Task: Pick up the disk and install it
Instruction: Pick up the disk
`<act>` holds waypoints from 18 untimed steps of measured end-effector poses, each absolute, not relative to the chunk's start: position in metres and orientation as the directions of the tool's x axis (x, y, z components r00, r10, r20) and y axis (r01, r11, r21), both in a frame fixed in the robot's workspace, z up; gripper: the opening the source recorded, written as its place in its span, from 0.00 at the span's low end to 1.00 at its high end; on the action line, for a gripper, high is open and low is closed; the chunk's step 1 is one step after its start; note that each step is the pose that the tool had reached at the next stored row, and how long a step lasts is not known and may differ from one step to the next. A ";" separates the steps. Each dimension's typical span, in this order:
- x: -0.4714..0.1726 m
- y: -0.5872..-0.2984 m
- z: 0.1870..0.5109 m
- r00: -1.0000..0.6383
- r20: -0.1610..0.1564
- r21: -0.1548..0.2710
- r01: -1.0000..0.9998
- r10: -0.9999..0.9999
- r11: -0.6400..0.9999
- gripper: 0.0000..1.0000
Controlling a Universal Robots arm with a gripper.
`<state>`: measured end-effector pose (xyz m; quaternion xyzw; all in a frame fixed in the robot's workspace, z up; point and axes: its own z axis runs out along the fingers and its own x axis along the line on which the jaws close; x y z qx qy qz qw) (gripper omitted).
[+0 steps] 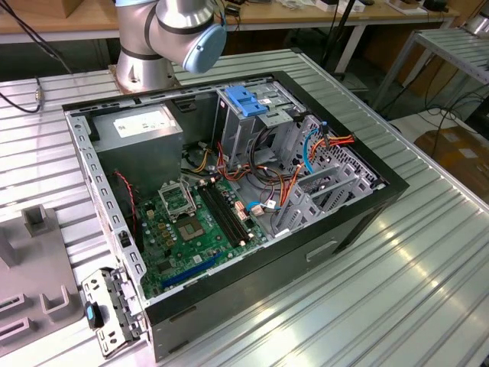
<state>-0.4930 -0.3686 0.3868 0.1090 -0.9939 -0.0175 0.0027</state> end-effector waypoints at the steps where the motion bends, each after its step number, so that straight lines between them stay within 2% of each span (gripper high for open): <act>1: -0.493 -0.369 0.386 -0.967 0.002 0.035 -0.253 -0.253 0.967 0.11; 12: -0.474 -0.369 0.382 -0.942 0.001 0.035 -0.335 -0.336 0.941 0.11; 18: -0.473 -0.369 0.381 -0.872 0.001 0.035 -0.489 -0.490 0.871 0.11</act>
